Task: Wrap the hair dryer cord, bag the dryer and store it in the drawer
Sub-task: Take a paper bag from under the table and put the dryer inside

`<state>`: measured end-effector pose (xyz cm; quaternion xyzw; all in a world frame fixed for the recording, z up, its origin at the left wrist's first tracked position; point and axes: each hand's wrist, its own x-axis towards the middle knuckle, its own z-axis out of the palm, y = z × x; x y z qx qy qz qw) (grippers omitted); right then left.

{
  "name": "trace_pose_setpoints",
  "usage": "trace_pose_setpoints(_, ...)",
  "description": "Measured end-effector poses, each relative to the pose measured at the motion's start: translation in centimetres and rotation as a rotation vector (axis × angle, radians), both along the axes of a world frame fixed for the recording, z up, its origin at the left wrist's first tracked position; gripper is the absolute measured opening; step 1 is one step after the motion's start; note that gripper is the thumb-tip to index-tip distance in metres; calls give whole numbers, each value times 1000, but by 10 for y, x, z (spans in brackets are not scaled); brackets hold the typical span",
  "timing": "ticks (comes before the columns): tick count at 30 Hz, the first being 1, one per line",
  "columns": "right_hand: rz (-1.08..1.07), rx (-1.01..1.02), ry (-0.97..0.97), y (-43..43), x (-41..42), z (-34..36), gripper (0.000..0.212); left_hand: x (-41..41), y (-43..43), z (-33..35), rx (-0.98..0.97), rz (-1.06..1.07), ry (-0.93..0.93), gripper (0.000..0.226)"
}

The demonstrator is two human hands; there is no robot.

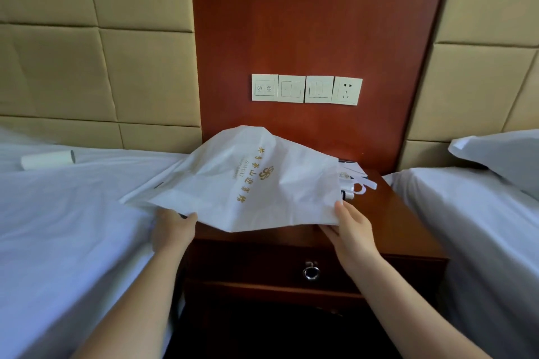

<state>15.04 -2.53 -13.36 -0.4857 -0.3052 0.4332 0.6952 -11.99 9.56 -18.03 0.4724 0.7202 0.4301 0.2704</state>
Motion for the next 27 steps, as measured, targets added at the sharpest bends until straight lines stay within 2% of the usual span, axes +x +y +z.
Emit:
trace_pose_setpoints(2, -9, -1, -105, -2, -2, 3, 26, 13, -24, 21, 21, -46, 168, 30)
trace_pose_setpoints(4, -24, 5, -220, -3, -6, 5, 29, 31, -40, 39, 90, -118, 233, 24)
trace_pose_setpoints(9, -35, 123, -382, -6, -17, 5, 36, 67, -50, 63, 263, -457, 166, 19)
trace_pose_setpoints(13, 42, 246, -503, -5, -28, 1, 45, 100, -63, 72, 339, -695, 119, 14)
trace_pose_setpoints(16, 92, 284, -576, -5, -37, -3, 46, 112, -64, 71, 244, -739, 146, 33)
trace_pose_setpoints(18, 151, 295, -597, -4, -41, -7, 43, 113, -61, 70, 196, -761, 138, 33)
trace_pose_setpoints(20, 208, 274, -557, -3, -44, -7, 41, 111, -57, 69, 151, -765, 32, 32)
trace_pose_setpoints(22, 284, 257, -511, -3, -46, -3, 36, 108, -54, 69, 98, -740, -104, 41)
trace_pose_setpoints(27, 445, 220, -612, 4, -50, 3, 38, 95, -54, 68, 14, -711, -234, 42)
